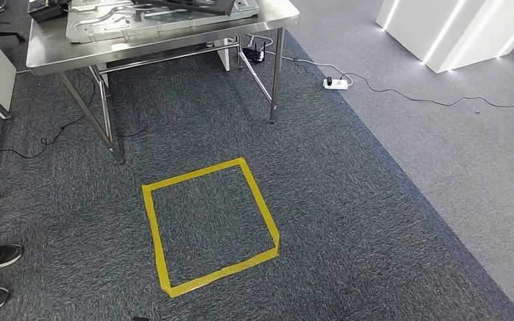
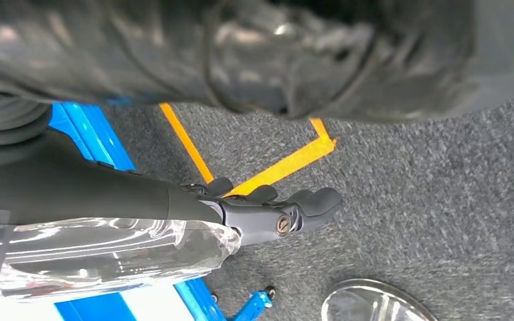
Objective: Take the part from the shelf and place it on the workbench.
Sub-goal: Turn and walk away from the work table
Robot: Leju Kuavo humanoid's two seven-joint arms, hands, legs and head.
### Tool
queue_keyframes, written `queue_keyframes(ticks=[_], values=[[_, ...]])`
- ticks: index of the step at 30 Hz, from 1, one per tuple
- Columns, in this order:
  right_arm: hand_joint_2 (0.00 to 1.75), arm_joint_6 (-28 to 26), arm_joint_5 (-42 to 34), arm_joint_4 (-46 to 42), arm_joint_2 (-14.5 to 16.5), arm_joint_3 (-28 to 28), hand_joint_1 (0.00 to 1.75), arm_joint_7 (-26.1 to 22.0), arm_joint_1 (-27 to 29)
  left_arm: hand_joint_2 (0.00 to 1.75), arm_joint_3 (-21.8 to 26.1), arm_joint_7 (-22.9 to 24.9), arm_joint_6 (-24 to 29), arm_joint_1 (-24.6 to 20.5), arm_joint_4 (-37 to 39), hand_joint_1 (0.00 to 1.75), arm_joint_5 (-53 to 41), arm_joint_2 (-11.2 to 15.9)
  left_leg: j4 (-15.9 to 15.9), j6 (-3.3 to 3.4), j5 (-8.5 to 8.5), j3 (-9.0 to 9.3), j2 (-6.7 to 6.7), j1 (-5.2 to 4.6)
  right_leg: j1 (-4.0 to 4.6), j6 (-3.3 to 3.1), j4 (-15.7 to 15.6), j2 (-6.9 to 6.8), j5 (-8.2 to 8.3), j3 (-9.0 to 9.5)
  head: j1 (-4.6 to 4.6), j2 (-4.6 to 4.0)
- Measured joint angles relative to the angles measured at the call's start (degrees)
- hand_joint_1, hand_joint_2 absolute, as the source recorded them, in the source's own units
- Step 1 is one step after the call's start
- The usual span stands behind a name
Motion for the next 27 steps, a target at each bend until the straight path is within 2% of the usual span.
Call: queue_keyframes(ticks=[1,2,3,5,7,8,10,11,12,13,15,17,19,21,22,23,25,26,27], values=[[0.0,0.0,0.0,0.0,0.0,0.0,0.0,0.0,-0.1,0.0,0.0,0.0,0.0,0.0,0.0,0.0,0.0,0.0,0.1,-0.25,-0.18,0.09,0.27,-0.14,0.19,-0.29,-3.4,-0.73,1.12,1.78,-0.01,-0.01],[0.0,0.0,0.0,0.0,0.0,0.0,0.0,0.0,-0.1,0.0,0.0,0.0,0.0,0.0,0.0,0.0,0.0,0.0,0.2,-0.51,-0.33,0.17,0.54,-0.28,0.39,-0.58,-5.6,-1.26,1.59,2.83,-0.02,-0.01],[0.0,0.0,0.0,0.0,0.0,0.0,0.0,0.0,-0.1,0.0,0.0,0.0,0.0,-0.1,0.0,0.0,0.0,0.0,0.2,-0.75,-0.41,0.23,0.8,-0.43,0.59,-0.83,-6.3,-1.45,1.49,3.08,-0.03,0.0],[0.0,-0.1,0.0,0.0,0.0,0.1,0.0,-0.1,-0.1,0.0,0.0,0.0,0.0,-0.2,0.0,0.0,0.0,0.0,0.1,-1.3,-0.51,0.45,1.27,-0.53,0.61,-1.34,-6.6,-0.7,1.67,2.99,-0.04,0.01],[0.0,-0.1,0.0,0.0,0.0,0.0,0.0,-0.7,-0.1,0.0,0.0,-0.1,0.0,-0.2,0.0,0.0,0.1,0.0,1.4,-1.97,-1.8,0.05,0.44,-0.39,0.31,-2.01,-7.1,-0.06,1.99,3.09,-0.05,0.01],[0.0,-0.2,-0.1,0.0,0.0,0.0,0.0,-1.0,-0.1,0.0,0.1,-0.1,0.0,-0.2,0.0,0.0,0.1,0.0,3.7,-2.26,-3.33,-0.93,-0.39,-0.27,0.16,-2.33,-7.3,0.25,2.14,3.13,-0.07,0.0],[0.0,-0.2,-0.2,0.0,0.0,0.0,0.0,-1.8,-0.2,0.0,0.1,-0.2,0.0,-0.1,0.0,0.0,0.3,0.0,11.0,-2.61,-7.05,-4.28,-1.77,-0.12,0.14,-2.65,-7.3,0.96,2.23,3.0,-0.08,0.0],[0.0,-0.2,-0.3,0.0,0.0,0.0,0.0,-2.1,-0.2,0.0,0.1,-0.1,-0.1,0.0,0.0,0.0,0.4,0.0,14.2,-2.71,-8.13,-5.85,-2.01,-0.08,0.16,-2.7,-7.2,1.41,2.24,2.95,-0.08,0.0],[0.0,-0.2,-0.4,0.0,0.0,0.0,0.0,-2.4,-0.2,0.0,0.1,-0.1,-0.1,0.1,0.0,0.0,0.4,0.0,15.8,-2.75,-8.09,-6.69,-2.1,-0.06,0.16,-2.7,-7.1,1.9,2.24,2.92,-0.08,0.0],[0.0,-0.2,-0.5,0.0,0.0,0.0,0.0,-2.6,-0.2,0.0,0.1,-0.1,-0.2,0.2,0.0,0.0,0.5,0.0,15.2,-2.71,-6.9,-6.53,-2.16,-0.05,0.16,-2.68,-7.0,2.41,2.22,2.91,-0.08,0.0],[0.0,-0.2,-0.7,0.0,0.0,0.0,0.0,-2.9,-0.2,0.0,0.1,0.0,-0.3,0.2,0.0,0.0,0.5,0.0,8.7,-2.39,-2.66,-3.75,-2.95,0.0,0.12,-2.57,-6.8,3.42,2.15,2.91,-0.08,-0.01],[0.0,-0.2,-0.9,0.0,0.0,0.0,0.0,-2.7,-0.2,0.0,0.1,0.2,-0.4,0.3,0.0,0.0,0.5,0.1,2.4,-1.89,-0.25,-1.18,-4.65,0.01,0.25,-2.13,-6.4,4.28,2.14,2.63,-0.08,0.0],[0.0,-0.1,-1.0,0.0,0.0,-0.2,0.0,-1.7,-0.1,0.0,0.1,0.6,-0.4,0.4,0.0,0.0,0.4,0.2,0.8,-1.43,-0.14,-0.64,-5.34,-0.12,0.28,-1.42,-6.4,4.97,2.36,2.25,-0.07,0.01],[0.0,0.2,-1.1,0.0,0.0,-0.5,0.0,-0.6,0.2,0.0,0.1,1.0,-0.3,0.5,0.0,0.0,0.2,0.1,0.4,-0.71,0.22,-0.52,-4.61,-0.05,0.15,-0.75,-6.3,5.22,2.41,2.08,-0.06,0.01],[0.0,0.4,-1.2,0.0,0.0,-0.7,0.0,-0.3,0.3,0.0,0.2,1.1,-0.2,0.6,0.0,0.0,0.1,0.1,0.1,-0.27,0.46,-0.42,-4.19,0.03,0.14,-0.46,-5.4,4.61,1.75,1.71,-0.03,0.0],[0.0,0.6,-1.2,0.0,0.0,-0.9,0.0,-0.1,0.4,0.0,0.2,1.1,-0.2,0.6,0.0,0.0,0.1,0.1,-0.1,0.13,0.69,-0.38,-3.68,0.12,0.13,-0.19,-3.4,3.76,0.43,0.81,0.0,0.0],[0.0,0.8,-1.2,0.0,0.0,-1.1,0.0,0.0,0.4,0.0,0.3,1.0,-0.2,0.7,0.0,0.0,0.0,0.1,-0.3,0.52,0.83,-0.48,-2.65,0.04,0.02,0.26,3.6,2.05,-3.41,-2.51,0.06,-0.01],[0.0,0.8,-1.2,0.0,0.0,-1.1,0.0,0.0,0.4,0.0,0.3,0.9,-0.2,0.7,0.0,0.0,0.0,0.1,-0.2,0.57,0.81,-0.57,-2.09,-0.02,-0.04,0.45,7.1,1.76,-4.82,-4.18,0.04,0.0],[0.0,0.8,-1.2,0.0,0.0,-1.2,0.0,0.0,0.4,0.0,0.4,0.9,-0.2,0.7,0.0,0.0,0.0,0.1,-0.2,0.58,0.77,-0.6,-1.54,-0.05,-0.09,0.57,9.1,1.59,-5.22,-5.09,0.04,-0.01]])
